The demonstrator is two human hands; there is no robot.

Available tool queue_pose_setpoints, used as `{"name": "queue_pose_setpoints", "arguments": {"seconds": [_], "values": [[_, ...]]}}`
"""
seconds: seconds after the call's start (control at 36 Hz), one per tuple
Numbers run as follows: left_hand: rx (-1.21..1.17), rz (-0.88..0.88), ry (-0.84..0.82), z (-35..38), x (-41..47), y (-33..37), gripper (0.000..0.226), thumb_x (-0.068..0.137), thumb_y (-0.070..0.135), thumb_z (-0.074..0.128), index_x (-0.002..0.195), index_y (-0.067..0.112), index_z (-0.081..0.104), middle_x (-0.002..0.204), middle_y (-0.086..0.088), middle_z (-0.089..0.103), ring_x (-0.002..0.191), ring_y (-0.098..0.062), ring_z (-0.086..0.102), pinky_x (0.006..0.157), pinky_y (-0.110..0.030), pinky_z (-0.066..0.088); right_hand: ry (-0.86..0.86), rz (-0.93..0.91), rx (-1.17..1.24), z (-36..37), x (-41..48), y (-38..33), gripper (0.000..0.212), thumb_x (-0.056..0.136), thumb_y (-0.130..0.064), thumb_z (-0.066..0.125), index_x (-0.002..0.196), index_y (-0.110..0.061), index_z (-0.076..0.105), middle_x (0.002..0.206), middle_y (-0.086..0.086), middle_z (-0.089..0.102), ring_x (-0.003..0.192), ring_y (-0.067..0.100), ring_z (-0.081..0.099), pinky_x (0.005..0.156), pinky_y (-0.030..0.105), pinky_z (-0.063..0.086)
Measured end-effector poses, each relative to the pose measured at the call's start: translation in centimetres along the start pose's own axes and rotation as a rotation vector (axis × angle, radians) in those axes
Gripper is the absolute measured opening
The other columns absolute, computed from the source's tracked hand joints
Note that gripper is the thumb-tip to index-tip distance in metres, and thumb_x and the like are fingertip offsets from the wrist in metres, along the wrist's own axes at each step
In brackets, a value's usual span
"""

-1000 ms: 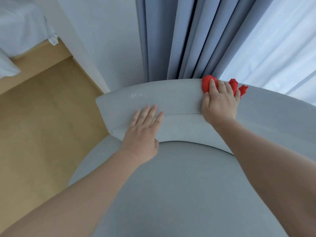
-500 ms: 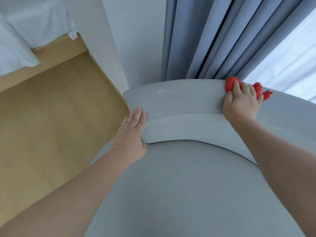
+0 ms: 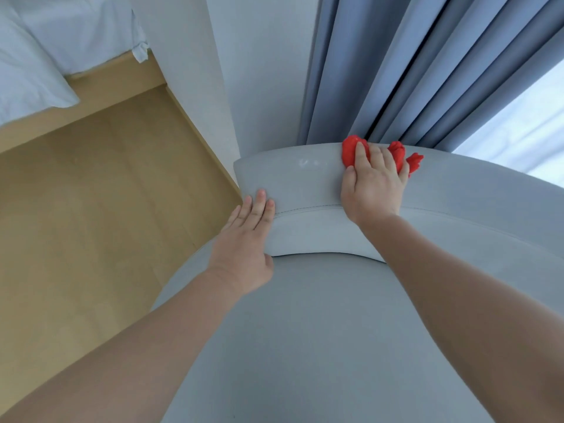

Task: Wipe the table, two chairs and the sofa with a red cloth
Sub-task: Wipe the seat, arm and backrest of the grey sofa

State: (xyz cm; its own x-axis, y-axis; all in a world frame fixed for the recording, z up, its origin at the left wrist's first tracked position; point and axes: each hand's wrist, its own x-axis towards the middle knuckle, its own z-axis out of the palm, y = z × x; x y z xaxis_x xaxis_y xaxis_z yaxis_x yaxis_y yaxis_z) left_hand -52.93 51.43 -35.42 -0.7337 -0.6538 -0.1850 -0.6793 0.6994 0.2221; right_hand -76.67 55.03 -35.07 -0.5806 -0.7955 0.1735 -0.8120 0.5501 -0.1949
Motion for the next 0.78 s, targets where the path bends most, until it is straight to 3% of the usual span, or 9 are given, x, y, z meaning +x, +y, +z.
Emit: {"name": "queue_pose_setpoints", "arguments": {"seconds": [0.03, 0.08, 0.14, 0.17, 0.31, 0.58, 0.78], "values": [[-0.02, 0.022, 0.025, 0.0, -0.1, -0.4, 0.086, 0.085, 0.015, 0.045, 0.15, 0.015, -0.011, 0.149, 0.001, -0.028, 0.147, -0.021, -0.01, 0.118, -0.029, -0.007, -0.001, -0.005, 0.006, 0.0, -0.1, -0.4, 0.06, 0.09, -0.033, 0.025, 0.144, -0.011, 0.042, 0.145, 0.007, 0.043, 0.137, 0.026, 0.031, 0.114, 0.057, 0.013], [-0.049, 0.079, 0.088, -0.2, -0.3, -1.5, 0.077, 0.079, 0.013, 0.04, 0.151, 0.01, 0.013, 0.158, -0.007, 0.002, 0.145, -0.024, 0.019, 0.119, -0.032, 0.008, -0.011, -0.013, 0.011, 0.0, -0.2, -1.0, 0.061, 0.09, -0.033, 0.024, 0.145, -0.011, 0.04, 0.146, 0.007, 0.042, 0.138, 0.027, 0.03, 0.114, 0.056, 0.012], [-0.104, 0.098, 0.158, -0.1, -0.8, -2.9, 0.07, 0.074, 0.016, 0.03, 0.143, 0.002, 0.036, 0.152, -0.014, 0.031, 0.131, -0.026, 0.045, 0.114, -0.037, 0.021, -0.021, -0.023, 0.008, 0.0, -0.3, -1.5, 0.061, 0.09, -0.033, 0.023, 0.145, -0.012, 0.039, 0.147, 0.007, 0.041, 0.138, 0.026, 0.028, 0.115, 0.056, 0.011], [-0.11, 0.09, 0.158, -0.1, -1.2, -3.4, 0.069, 0.073, 0.016, 0.028, 0.14, 0.001, 0.04, 0.149, -0.016, 0.036, 0.127, -0.025, 0.048, 0.113, -0.037, 0.022, -0.022, -0.036, 0.007, 0.1, -0.4, -1.9, 0.061, 0.09, -0.033, 0.023, 0.145, -0.012, 0.039, 0.147, 0.006, 0.041, 0.138, 0.025, 0.029, 0.115, 0.055, 0.011], [-0.046, 0.098, 0.148, 0.5, -2.8, -5.4, 0.068, 0.071, 0.014, 0.03, 0.136, -0.001, 0.044, 0.146, -0.017, 0.04, 0.13, -0.022, 0.038, 0.116, -0.033, 0.016, -0.007, -0.143, 0.046, 0.9, -1.7, -5.9, 0.065, 0.087, -0.036, 0.019, 0.142, -0.011, 0.044, 0.143, 0.005, 0.045, 0.134, 0.026, 0.034, 0.113, 0.055, 0.015], [-0.031, 0.035, 0.129, 0.8, -4.6, -8.5, 0.068, 0.073, 0.015, 0.029, 0.137, 0.0, 0.044, 0.148, -0.015, 0.039, 0.135, -0.024, 0.039, 0.116, -0.032, 0.015, 0.023, -0.334, 0.086, 2.9, -4.5, -13.1, 0.055, 0.09, -0.033, 0.033, 0.134, -0.008, 0.055, 0.135, 0.01, 0.054, 0.129, 0.03, 0.044, 0.11, 0.056, 0.024], [-0.042, -0.012, 0.134, 1.2, -7.2, -11.6, 0.067, 0.074, 0.017, 0.026, 0.136, 0.001, 0.047, 0.147, -0.013, 0.041, 0.135, -0.023, 0.039, 0.115, -0.03, 0.014, 0.036, -0.378, -0.016, 3.5, -3.7, -13.8, 0.048, 0.093, -0.034, 0.038, 0.13, -0.01, 0.058, 0.129, 0.009, 0.058, 0.124, 0.03, 0.048, 0.106, 0.055, 0.029]]}}
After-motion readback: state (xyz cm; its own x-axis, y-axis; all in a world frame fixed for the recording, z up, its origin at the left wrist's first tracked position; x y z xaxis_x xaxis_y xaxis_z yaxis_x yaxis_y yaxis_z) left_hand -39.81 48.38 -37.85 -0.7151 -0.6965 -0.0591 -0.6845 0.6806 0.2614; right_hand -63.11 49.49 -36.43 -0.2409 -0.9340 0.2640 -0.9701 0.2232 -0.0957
